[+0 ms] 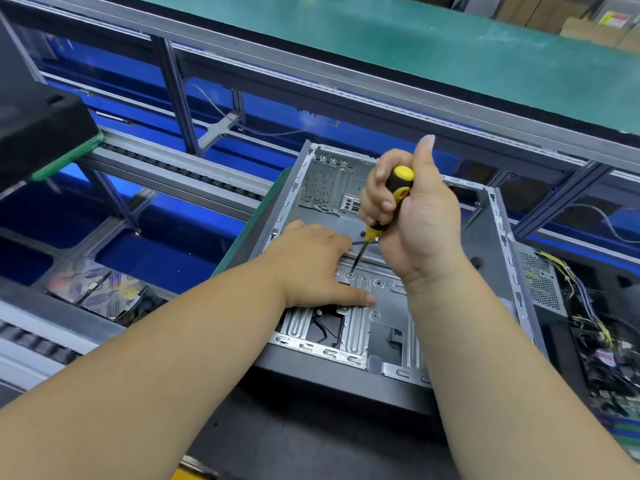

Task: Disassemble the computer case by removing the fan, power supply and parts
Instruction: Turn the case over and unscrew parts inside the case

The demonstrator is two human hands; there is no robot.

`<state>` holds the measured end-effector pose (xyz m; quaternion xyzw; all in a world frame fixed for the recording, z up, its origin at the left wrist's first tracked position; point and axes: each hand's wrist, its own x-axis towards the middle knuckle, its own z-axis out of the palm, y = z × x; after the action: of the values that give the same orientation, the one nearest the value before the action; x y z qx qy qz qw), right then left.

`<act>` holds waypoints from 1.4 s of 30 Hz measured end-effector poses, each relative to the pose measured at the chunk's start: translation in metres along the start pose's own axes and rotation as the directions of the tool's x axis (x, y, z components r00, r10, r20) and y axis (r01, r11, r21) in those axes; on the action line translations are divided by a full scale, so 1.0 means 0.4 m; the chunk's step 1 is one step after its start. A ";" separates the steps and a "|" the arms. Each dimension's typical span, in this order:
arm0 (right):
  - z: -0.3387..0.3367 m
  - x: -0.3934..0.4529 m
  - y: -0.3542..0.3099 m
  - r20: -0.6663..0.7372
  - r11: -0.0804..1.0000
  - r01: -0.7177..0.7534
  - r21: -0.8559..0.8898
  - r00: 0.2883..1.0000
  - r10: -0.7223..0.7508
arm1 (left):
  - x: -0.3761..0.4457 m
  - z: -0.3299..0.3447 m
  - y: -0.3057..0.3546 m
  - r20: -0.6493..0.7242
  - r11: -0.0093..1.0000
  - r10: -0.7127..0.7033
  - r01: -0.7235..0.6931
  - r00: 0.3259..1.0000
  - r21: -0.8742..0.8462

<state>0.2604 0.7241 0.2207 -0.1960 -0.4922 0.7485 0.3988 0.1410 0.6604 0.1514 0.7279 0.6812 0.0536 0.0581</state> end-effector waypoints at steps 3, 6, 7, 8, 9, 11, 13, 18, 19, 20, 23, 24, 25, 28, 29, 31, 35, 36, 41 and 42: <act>0.002 -0.008 0.011 0.121 0.999 0.031 0.019 0.992 -0.033 | 0.000 -0.001 0.001 -0.013 1.000 0.006 -0.006 1.000 0.003; -0.004 -0.012 0.015 0.141 0.994 0.096 -0.055 0.986 -0.087 | 0.000 -0.002 0.002 -0.016 1.000 0.007 -0.007 1.000 -0.001; -0.006 -0.012 0.015 0.138 0.992 0.100 -0.074 0.986 -0.090 | 0.001 -0.003 0.003 -0.017 1.000 0.004 -0.004 1.000 -0.002; -0.009 -0.011 0.014 0.132 0.991 0.099 -0.084 0.987 -0.088 | 0.001 -0.003 0.003 -0.017 1.000 0.000 0.000 1.000 -0.002; -0.011 -0.009 0.013 0.125 0.991 0.096 -0.090 0.989 -0.084 | 0.002 -0.003 0.002 -0.015 1.000 -0.003 0.003 1.000 -0.003; -0.012 -0.007 0.013 0.103 0.992 0.079 -0.099 0.992 -0.069 | 0.002 -0.004 0.003 -0.009 1.000 -0.006 0.006 1.000 -0.003; -0.013 -0.005 0.014 0.073 0.993 0.058 -0.104 0.996 -0.050 | 0.002 -0.006 0.004 -0.003 1.000 -0.006 0.006 1.000 -0.005; -0.017 -0.002 0.010 0.052 0.998 0.016 -0.067 0.999 -0.013 | 0.004 -0.006 0.003 0.006 1.000 -0.009 0.009 1.000 -0.002; -0.015 -0.002 0.010 0.055 0.999 0.010 -0.046 0.998 -0.007 | 0.004 -0.005 0.003 -0.001 1.000 -0.007 0.007 1.000 -0.002; -0.013 -0.003 0.011 0.060 1.000 0.007 -0.021 0.998 -0.006 | 0.004 -0.004 0.004 -0.009 1.000 -0.004 0.004 1.000 -0.004; -0.004 -0.007 0.020 0.083 0.998 0.007 0.056 0.996 -0.012 | 0.003 -0.001 0.004 -0.033 1.000 0.001 -0.001 0.999 -0.014; -0.002 -0.009 0.022 0.103 0.998 0.006 0.070 0.995 -0.013 | 0.003 0.000 0.003 -0.042 1.000 0.002 -0.003 0.999 -0.017; -0.002 -0.011 0.023 0.129 0.997 0.005 0.079 0.992 -0.015 | 0.002 0.000 0.003 -0.049 1.000 0.002 -0.003 0.999 -0.020; -0.004 -0.015 0.022 0.176 0.998 0.014 0.055 0.984 -0.024 | 0.001 0.001 0.003 -0.053 1.000 -0.004 0.003 0.999 -0.017; -0.005 -0.014 0.021 0.172 0.999 0.018 0.027 0.985 -0.023 | 0.000 0.002 0.003 -0.053 1.000 -0.005 0.004 0.999 -0.012; -0.011 -0.011 0.018 0.141 0.999 0.025 -0.031 0.990 -0.020 | 0.000 0.002 0.003 -0.046 1.000 -0.005 0.005 0.999 -0.008; -0.027 -0.003 0.005 0.057 0.998 -0.011 -0.068 0.998 0.014 | 0.002 0.003 -0.001 -0.015 1.000 0.001 -0.001 1.000 -0.012; -0.030 -0.003 0.003 0.050 0.998 -0.023 -0.061 0.998 0.026 | 0.002 0.003 -0.002 -0.010 1.000 0.003 -0.003 1.000 -0.009; -0.023 -0.001 -0.005 0.024 0.994 -0.102 0.032 0.995 0.101 | 0.005 0.004 -0.005 -0.021 1.000 0.005 -0.005 1.000 0.003; -0.020 -0.001 -0.004 0.031 0.994 -0.102 0.026 0.994 0.101 | 0.005 0.005 -0.005 -0.026 1.000 0.008 -0.008 1.000 0.002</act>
<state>0.2668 0.7290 0.2186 -0.2042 -0.4769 0.7774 0.3556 0.1395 0.6624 0.1492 0.7298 0.6791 0.0628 0.0482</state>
